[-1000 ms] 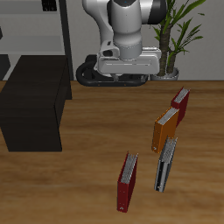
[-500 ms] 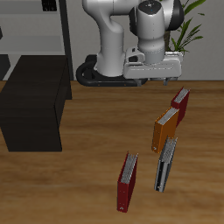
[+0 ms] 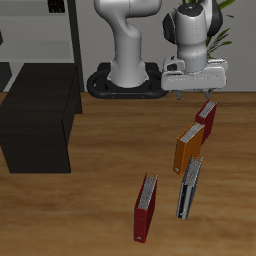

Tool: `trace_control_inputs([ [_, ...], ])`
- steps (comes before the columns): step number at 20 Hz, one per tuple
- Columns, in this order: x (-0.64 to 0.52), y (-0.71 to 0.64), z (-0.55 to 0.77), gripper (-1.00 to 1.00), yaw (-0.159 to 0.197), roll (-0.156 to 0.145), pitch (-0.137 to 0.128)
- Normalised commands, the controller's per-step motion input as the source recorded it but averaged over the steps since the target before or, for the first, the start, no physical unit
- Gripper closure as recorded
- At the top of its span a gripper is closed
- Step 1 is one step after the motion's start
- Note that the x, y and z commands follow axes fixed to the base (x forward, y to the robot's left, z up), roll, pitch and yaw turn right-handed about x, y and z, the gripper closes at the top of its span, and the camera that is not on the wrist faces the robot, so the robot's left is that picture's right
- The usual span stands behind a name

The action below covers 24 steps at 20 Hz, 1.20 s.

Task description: Place the left red book flat on top of the shelf

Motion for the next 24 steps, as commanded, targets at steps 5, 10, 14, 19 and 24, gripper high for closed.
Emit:
trace_control_inputs([
  [5, -0.03, 0.59, -0.02, -1.00, -0.041, 0.042, -0.008],
  [10, 0.09, 0.34, 0.01, -1.00, -0.018, 0.018, -0.017],
  [14, 0.16, 0.16, -0.06, -1.00, -0.016, -0.013, -0.021],
  [19, 0.12, -0.04, -0.09, -1.00, -0.014, -0.016, 0.001],
  [24, 0.19, -0.11, -0.29, -1.00, -0.011, -0.035, 0.051],
])
